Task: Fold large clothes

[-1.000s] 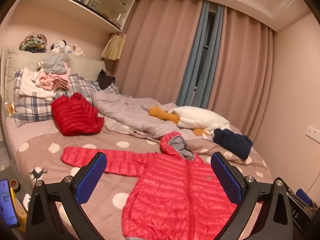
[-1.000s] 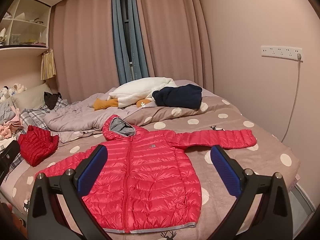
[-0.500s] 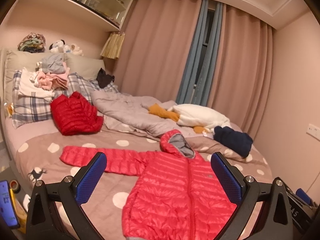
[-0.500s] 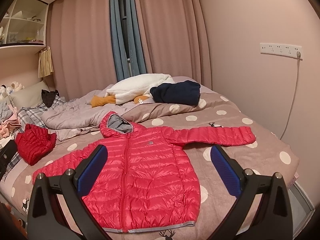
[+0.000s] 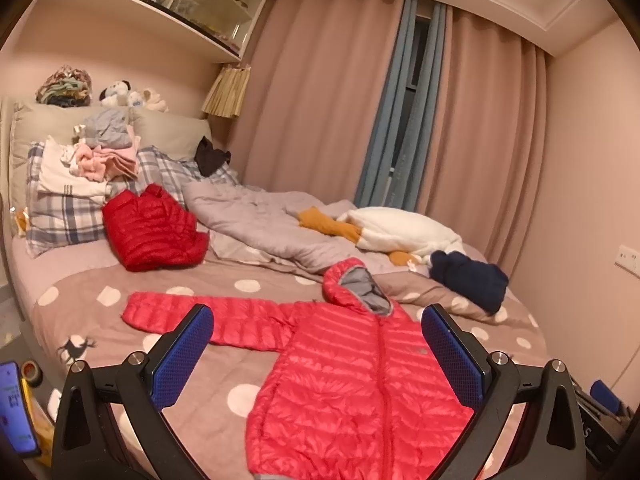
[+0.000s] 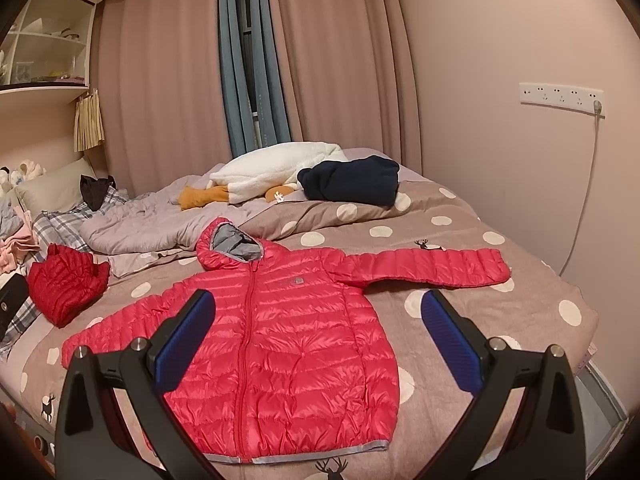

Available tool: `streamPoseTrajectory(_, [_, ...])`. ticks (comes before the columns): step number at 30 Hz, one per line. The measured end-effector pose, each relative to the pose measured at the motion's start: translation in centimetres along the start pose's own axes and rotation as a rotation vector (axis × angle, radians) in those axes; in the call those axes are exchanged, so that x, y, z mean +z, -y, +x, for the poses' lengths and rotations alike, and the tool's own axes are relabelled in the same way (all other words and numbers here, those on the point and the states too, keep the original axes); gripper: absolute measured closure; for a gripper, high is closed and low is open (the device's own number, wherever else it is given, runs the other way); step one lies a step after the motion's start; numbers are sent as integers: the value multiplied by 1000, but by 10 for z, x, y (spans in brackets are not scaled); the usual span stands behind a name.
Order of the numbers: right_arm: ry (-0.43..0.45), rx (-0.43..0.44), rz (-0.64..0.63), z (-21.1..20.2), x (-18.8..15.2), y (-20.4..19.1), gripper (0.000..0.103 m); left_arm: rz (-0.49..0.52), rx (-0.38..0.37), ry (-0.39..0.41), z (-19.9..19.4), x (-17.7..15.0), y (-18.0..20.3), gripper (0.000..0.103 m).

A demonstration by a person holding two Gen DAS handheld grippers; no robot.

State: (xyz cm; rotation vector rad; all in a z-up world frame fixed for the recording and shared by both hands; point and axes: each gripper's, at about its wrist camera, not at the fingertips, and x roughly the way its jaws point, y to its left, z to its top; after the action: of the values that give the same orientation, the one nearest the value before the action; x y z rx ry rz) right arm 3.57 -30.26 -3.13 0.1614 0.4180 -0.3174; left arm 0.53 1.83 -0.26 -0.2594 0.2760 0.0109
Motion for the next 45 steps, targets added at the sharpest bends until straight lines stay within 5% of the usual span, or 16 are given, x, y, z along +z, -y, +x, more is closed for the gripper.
streamPoseTrajectory(45, [-28, 6, -3, 8, -3, 1, 0, 16, 1, -23, -4, -7, -5, 0])
